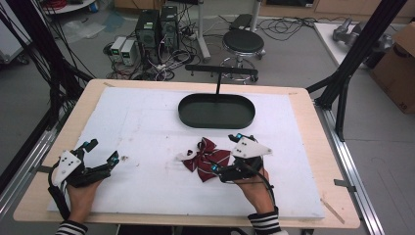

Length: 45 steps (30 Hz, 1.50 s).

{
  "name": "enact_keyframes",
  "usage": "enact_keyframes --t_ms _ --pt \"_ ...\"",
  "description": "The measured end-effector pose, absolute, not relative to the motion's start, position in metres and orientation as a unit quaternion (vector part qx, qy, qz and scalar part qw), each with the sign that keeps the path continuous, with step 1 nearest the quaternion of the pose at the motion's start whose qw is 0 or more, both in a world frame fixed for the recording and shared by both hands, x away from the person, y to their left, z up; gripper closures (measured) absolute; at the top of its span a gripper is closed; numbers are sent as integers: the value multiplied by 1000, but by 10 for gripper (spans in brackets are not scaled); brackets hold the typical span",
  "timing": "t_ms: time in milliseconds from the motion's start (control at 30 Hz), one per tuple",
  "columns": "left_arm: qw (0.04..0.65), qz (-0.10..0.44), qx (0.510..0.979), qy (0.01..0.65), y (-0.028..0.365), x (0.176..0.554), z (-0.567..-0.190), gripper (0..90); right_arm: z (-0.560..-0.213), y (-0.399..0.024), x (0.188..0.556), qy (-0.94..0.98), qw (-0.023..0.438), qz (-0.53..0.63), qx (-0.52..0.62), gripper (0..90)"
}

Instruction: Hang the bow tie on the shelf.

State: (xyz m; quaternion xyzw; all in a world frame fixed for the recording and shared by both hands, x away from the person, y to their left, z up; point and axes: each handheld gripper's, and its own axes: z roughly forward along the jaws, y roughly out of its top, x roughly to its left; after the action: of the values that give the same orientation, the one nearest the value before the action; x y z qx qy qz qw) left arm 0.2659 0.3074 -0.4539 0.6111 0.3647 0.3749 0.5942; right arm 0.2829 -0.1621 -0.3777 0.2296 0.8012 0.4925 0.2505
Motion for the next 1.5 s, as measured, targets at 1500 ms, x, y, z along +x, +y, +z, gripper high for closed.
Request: enact_keyframes --t_ms 1500 --pt "595 369 612 368 308 267 -454 142 -399 -41 337 926 176 307 134 160"
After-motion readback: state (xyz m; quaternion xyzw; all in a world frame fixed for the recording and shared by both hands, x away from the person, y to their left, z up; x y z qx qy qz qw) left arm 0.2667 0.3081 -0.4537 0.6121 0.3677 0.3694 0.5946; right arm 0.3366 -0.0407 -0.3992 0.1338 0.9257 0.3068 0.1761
